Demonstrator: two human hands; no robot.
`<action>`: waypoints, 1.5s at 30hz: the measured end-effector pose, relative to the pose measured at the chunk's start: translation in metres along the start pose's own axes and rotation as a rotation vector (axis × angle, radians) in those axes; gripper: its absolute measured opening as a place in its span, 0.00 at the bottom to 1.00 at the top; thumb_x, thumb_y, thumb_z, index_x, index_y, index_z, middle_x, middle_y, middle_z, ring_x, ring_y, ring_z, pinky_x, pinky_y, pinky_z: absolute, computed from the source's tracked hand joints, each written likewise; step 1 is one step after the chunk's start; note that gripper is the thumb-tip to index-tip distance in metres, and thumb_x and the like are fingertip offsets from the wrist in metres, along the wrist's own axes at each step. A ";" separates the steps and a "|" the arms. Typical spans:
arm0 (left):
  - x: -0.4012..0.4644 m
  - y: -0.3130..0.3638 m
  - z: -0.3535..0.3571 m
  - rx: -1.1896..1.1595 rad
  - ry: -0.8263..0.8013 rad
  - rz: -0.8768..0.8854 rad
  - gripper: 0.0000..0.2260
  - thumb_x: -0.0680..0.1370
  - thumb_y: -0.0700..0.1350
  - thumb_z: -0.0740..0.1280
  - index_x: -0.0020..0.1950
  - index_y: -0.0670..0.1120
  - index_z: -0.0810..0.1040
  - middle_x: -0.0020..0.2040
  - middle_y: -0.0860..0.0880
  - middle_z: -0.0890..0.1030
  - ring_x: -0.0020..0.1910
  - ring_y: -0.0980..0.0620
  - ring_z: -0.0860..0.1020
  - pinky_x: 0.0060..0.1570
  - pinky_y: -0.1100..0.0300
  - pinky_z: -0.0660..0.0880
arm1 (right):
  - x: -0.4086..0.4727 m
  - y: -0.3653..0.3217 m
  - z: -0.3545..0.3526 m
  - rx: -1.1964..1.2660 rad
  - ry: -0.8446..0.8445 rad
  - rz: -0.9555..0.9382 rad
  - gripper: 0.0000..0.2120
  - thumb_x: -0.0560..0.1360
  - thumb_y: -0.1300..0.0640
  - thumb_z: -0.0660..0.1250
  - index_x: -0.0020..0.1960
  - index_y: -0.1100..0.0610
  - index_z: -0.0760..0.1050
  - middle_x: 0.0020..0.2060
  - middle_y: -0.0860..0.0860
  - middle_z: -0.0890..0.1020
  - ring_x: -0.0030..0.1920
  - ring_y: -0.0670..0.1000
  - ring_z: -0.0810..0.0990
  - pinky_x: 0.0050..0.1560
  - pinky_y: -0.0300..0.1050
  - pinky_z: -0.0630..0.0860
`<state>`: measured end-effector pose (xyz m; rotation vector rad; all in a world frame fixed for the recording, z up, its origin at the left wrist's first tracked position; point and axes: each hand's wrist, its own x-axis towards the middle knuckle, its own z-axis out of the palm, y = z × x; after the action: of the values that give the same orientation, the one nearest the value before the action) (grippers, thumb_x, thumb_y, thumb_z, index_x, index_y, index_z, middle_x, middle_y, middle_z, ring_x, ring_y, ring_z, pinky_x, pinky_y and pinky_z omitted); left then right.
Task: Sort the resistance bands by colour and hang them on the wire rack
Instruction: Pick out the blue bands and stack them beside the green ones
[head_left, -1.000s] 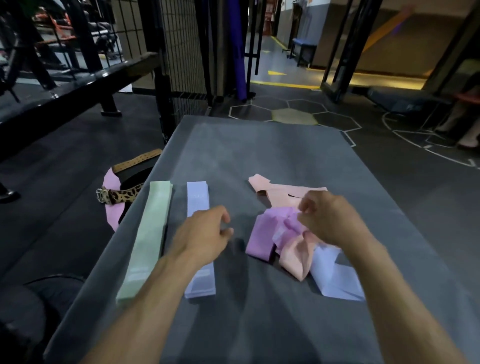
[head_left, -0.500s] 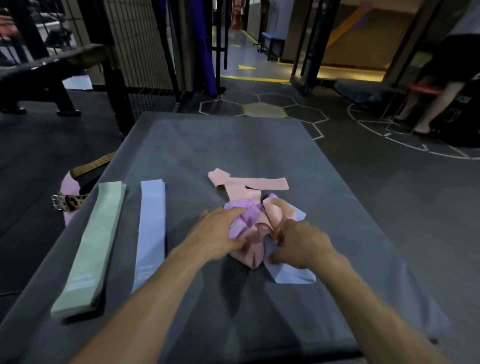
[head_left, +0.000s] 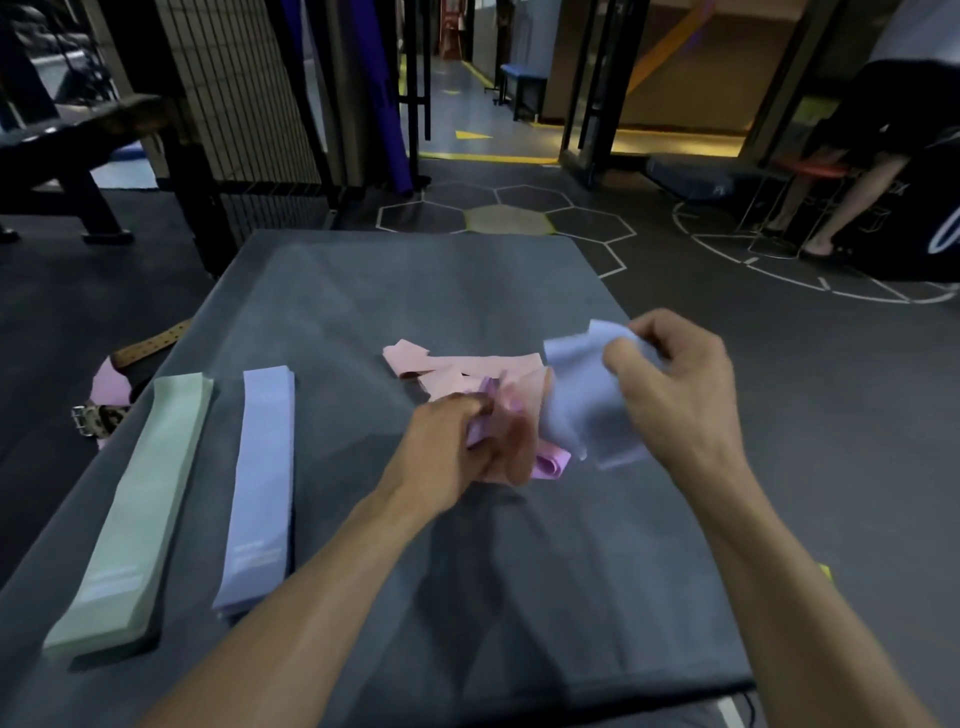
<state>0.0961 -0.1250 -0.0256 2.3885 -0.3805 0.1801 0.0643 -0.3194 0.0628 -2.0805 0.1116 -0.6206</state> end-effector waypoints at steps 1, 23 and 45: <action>-0.001 0.000 0.004 0.005 -0.036 -0.013 0.02 0.73 0.39 0.70 0.44 0.44 0.78 0.37 0.51 0.78 0.38 0.49 0.78 0.35 0.68 0.67 | 0.000 -0.004 0.000 0.063 0.006 0.010 0.05 0.71 0.59 0.66 0.36 0.55 0.75 0.27 0.45 0.73 0.31 0.44 0.69 0.30 0.37 0.65; -0.057 0.019 -0.097 -1.016 -0.034 -0.419 0.18 0.80 0.54 0.64 0.55 0.40 0.81 0.46 0.39 0.85 0.40 0.45 0.83 0.39 0.56 0.81 | -0.014 -0.053 0.070 0.725 -0.189 0.482 0.01 0.78 0.62 0.68 0.48 0.60 0.77 0.42 0.58 0.80 0.37 0.55 0.77 0.33 0.44 0.78; -0.045 -0.015 -0.126 -0.692 0.339 0.048 0.10 0.76 0.37 0.74 0.55 0.47 0.84 0.43 0.54 0.83 0.43 0.58 0.80 0.48 0.64 0.76 | -0.025 -0.034 0.086 -0.402 -0.684 -0.047 0.11 0.77 0.46 0.69 0.45 0.54 0.80 0.40 0.47 0.85 0.44 0.49 0.83 0.45 0.45 0.78</action>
<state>0.0556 -0.0204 0.0482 1.6328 -0.2785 0.3976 0.0772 -0.2270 0.0427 -2.5765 -0.2232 0.1279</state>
